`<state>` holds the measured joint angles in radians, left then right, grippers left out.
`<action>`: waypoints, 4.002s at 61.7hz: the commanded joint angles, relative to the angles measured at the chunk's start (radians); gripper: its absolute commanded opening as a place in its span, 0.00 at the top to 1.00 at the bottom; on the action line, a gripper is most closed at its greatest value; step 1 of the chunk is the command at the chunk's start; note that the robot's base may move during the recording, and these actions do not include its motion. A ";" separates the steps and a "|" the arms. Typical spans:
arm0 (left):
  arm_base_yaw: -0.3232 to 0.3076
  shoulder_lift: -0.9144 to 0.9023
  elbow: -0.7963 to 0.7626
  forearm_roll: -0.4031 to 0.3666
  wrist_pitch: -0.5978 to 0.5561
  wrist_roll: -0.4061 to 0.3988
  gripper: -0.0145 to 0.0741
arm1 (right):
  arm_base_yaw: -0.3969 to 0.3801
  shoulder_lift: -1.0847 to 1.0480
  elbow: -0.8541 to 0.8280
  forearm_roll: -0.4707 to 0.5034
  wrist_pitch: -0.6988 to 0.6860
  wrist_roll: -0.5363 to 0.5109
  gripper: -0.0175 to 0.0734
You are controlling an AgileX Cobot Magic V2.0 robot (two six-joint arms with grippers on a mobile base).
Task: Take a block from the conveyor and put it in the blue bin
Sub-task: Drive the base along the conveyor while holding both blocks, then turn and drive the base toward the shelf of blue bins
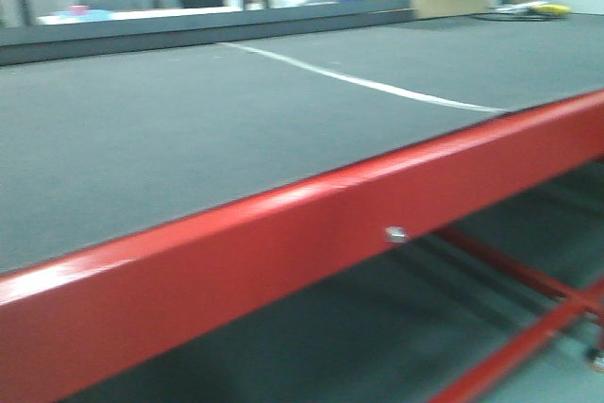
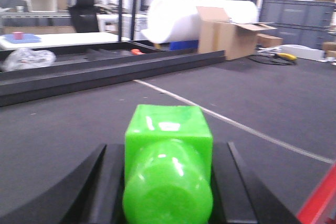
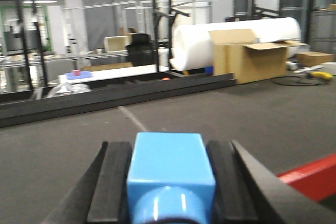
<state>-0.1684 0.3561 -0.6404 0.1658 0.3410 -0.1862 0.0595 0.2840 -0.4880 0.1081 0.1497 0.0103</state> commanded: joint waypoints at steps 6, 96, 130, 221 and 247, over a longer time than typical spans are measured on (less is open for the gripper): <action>-0.004 -0.002 0.001 0.002 -0.018 0.003 0.96 | 0.000 -0.005 -0.001 0.002 -0.023 -0.003 0.99; -0.004 -0.002 0.001 0.002 -0.018 0.003 0.96 | 0.000 -0.005 -0.001 0.002 -0.023 -0.003 0.99; -0.004 -0.002 0.001 0.002 -0.018 0.003 0.96 | 0.000 -0.005 -0.001 0.002 -0.023 -0.003 0.99; -0.004 -0.002 0.001 0.002 -0.018 0.003 0.96 | 0.000 -0.005 -0.001 0.002 -0.023 -0.003 0.99; -0.004 -0.002 0.001 0.002 -0.018 0.003 0.96 | 0.000 -0.005 -0.001 0.002 -0.023 -0.003 0.99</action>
<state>-0.1684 0.3561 -0.6404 0.1658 0.3410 -0.1862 0.0595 0.2801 -0.4880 0.1099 0.1477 0.0103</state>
